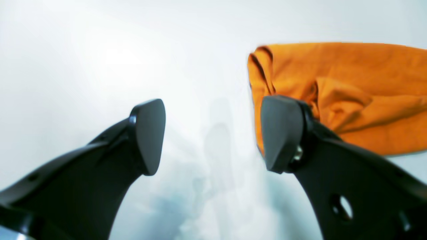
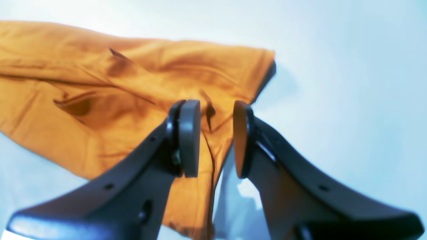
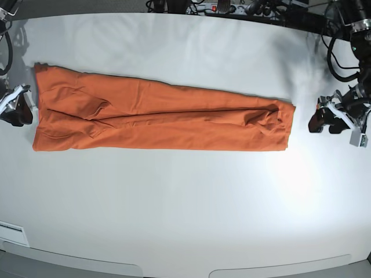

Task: Fold the T-shirt properly
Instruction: 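Open both grippers and withdraw them from the folded strip, then grasp the strip's hem end with the left gripper and collar end with the right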

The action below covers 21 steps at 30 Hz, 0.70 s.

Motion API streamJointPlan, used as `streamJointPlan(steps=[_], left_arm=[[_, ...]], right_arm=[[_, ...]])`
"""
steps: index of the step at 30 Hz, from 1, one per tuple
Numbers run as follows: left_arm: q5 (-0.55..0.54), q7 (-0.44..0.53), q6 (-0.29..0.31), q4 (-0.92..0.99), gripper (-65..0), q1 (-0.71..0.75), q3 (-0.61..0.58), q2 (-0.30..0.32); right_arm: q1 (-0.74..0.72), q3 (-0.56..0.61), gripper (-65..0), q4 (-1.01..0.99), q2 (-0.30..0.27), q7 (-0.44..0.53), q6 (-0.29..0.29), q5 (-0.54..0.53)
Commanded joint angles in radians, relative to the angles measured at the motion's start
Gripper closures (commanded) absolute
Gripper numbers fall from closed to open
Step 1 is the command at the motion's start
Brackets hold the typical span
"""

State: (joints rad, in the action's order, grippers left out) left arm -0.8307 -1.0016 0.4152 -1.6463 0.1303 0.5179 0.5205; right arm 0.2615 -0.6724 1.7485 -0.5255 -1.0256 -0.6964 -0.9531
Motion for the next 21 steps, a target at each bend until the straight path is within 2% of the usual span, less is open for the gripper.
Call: streamJointPlan(steps=[1, 6, 7, 13, 17, 21], left_arm=[[-0.016, 0.03, 0.003, -0.002, -45.8, -0.012, 0.006, 0.01], [-0.006, 0.069, 0.014, 0.133, -45.8, -0.04, -0.017, -0.019], [-0.016, 0.07, 0.034, 0.174, -45.8, -0.057, -0.017, -0.024], [-0.218, -0.055, 0.156, 0.383, -45.8, -0.145, -0.067, -0.024], [-0.301, -0.107, 0.182, 0.416, -45.8, -0.161, -0.141, -0.025], [-0.311, -0.098, 0.188, 0.416, -45.8, -0.164, -0.228, -0.025]], right_arm=[[-0.003, -0.011, -19.9, 0.017, -0.021, 0.018, -0.002, -0.02], [0.011, -0.01, -19.9, 0.017, -0.021, 0.01, -0.002, -0.02], [0.01, -0.01, -19.9, 0.017, -0.021, 0.011, -0.002, -0.02], [0.01, -0.01, -19.9, 0.017, -0.021, 0.011, -0.002, -0.024], [0.01, -0.01, -19.9, 0.017, -0.021, 0.011, -0.002, -0.024], [0.01, -0.01, -19.9, 0.017, -0.021, 0.01, -0.002, -0.027]])
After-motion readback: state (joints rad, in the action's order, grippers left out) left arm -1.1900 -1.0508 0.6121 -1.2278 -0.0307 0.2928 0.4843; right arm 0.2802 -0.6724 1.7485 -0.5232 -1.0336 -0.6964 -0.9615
